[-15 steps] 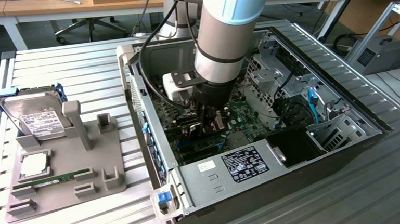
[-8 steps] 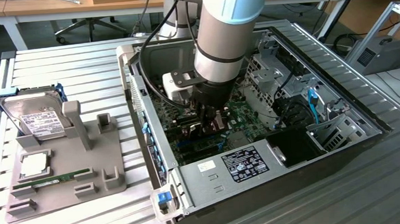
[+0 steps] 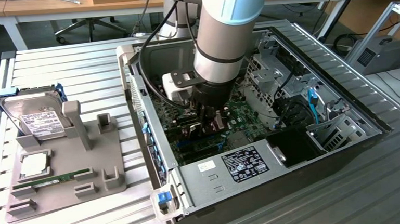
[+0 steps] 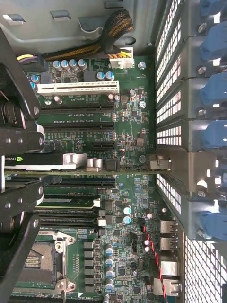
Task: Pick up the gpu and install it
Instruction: 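Insert the gpu into the slot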
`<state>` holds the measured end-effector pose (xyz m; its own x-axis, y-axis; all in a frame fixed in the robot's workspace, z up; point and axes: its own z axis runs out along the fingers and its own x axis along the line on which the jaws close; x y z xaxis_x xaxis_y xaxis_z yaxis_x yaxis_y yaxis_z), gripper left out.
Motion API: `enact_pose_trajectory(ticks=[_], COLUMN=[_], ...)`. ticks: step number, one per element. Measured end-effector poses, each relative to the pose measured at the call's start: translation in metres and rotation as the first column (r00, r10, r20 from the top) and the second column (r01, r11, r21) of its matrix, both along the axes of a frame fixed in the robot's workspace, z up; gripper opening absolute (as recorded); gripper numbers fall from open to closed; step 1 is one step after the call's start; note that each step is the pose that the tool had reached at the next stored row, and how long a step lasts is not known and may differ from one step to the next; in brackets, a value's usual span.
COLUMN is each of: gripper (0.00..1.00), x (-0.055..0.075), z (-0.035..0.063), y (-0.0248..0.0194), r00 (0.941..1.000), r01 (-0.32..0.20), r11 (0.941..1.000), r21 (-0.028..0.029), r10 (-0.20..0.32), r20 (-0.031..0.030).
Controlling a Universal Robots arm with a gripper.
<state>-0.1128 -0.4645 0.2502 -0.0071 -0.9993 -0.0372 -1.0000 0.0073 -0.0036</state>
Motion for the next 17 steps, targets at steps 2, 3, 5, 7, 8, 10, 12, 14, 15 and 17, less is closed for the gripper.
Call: enact_pose_trajectory(ticks=[2,3,5,7,8,10,12,14,15,17], gripper=[0.27,0.27,0.27,0.27,0.27,0.27,0.27,0.27,0.27,0.27], x=[0.0000,0.0000,0.0000,0.0000,0.0000,0.0000,0.0000,0.0000,0.0000,-0.0001], z=[0.0000,-0.0001,-0.0001,-0.0002,-0.0002,-0.0002,-0.0003,-0.0003,-0.0003,-0.0003], y=[0.0000,0.0000,0.0000,0.0000,0.0000,0.0000,0.0000,0.0000,0.0000,0.0000], r00=[1.0000,0.9999,0.9998,0.9997,0.9996,0.9994,0.9991,0.9990,0.9989,0.9989], r01=[0.007,0.011,0.018,0.023,0.027,0.034,0.041,0.045,0.046,0.047], r11=[1.0000,0.9999,0.9998,0.9997,0.9996,0.9994,0.9991,0.9990,0.9989,0.9989], r21=[0.0000,0.0000,0.0000,0.0000,0.0000,0.0000,0.0000,0.0000,0.0000,0.0000], r10=[-0.007,-0.011,-0.018,-0.023,-0.027,-0.034,-0.041,-0.045,-0.046,-0.047], r20=[0.0000,0.0000,0.0000,0.0000,0.0000,0.0000,0.0000,0.0000,0.0000,0.0001])
